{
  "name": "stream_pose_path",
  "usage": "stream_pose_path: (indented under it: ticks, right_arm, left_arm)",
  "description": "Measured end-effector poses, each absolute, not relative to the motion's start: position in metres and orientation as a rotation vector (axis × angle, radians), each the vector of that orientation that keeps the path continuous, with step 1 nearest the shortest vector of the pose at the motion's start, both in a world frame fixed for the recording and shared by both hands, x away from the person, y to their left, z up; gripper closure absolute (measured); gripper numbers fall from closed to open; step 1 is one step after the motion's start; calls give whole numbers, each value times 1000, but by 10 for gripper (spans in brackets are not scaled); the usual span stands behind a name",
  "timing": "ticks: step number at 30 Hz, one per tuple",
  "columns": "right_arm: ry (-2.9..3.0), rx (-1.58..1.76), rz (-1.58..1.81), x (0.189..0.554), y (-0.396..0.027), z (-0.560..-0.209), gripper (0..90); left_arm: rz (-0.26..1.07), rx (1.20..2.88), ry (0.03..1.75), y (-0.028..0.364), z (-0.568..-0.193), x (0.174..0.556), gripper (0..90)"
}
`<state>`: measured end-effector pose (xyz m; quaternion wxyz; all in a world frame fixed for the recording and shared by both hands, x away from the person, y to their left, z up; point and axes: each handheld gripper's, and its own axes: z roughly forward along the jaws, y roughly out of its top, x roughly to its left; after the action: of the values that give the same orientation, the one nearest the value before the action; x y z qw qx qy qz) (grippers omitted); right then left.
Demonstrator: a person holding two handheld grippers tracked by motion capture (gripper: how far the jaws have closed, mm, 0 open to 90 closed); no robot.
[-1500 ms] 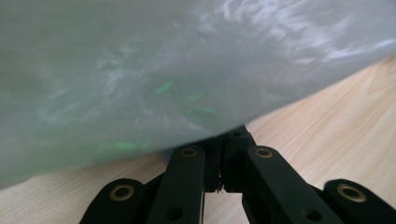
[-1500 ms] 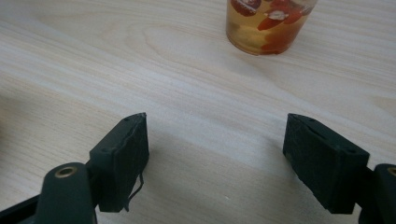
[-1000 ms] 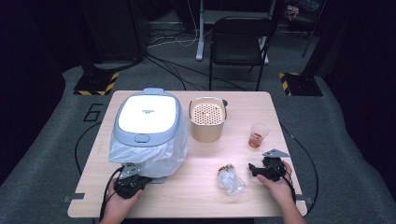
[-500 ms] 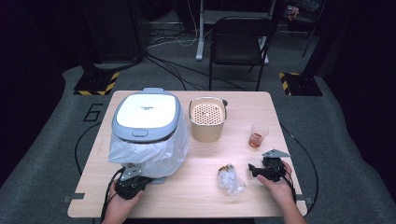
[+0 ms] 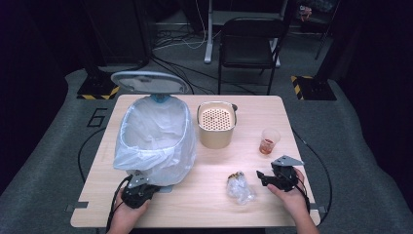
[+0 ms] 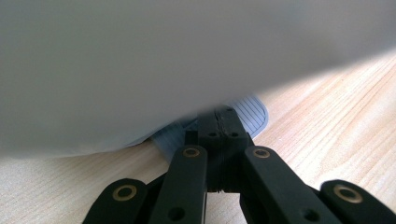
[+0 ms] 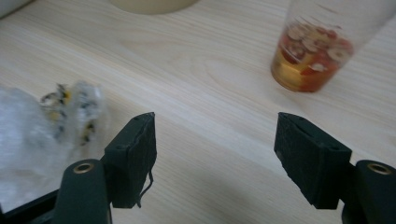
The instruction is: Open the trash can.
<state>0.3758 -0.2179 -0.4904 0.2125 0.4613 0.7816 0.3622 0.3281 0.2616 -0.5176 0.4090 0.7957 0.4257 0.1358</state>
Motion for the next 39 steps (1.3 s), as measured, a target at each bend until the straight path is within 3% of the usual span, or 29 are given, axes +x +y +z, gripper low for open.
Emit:
stream_pose_path:
  ticks: [10,21,33,39]
  right_arm:
    - [2245,1127,1111,358,-182,-470,313]
    - [2374,1037,1113,354,-152,-482,345]
    - [2477,1015,1070,357,-144,-498,480]
    - [2526,1018,1041,359,-141,-504,602]
  left_arm:
    - [336,1986,1103,262,-518,328,896]
    - [323,1988,1112,262,-517,328,900]
    - [371,2014,1064,259,-517,327,900]
    - [371,2015,1070,259,-517,326,900]
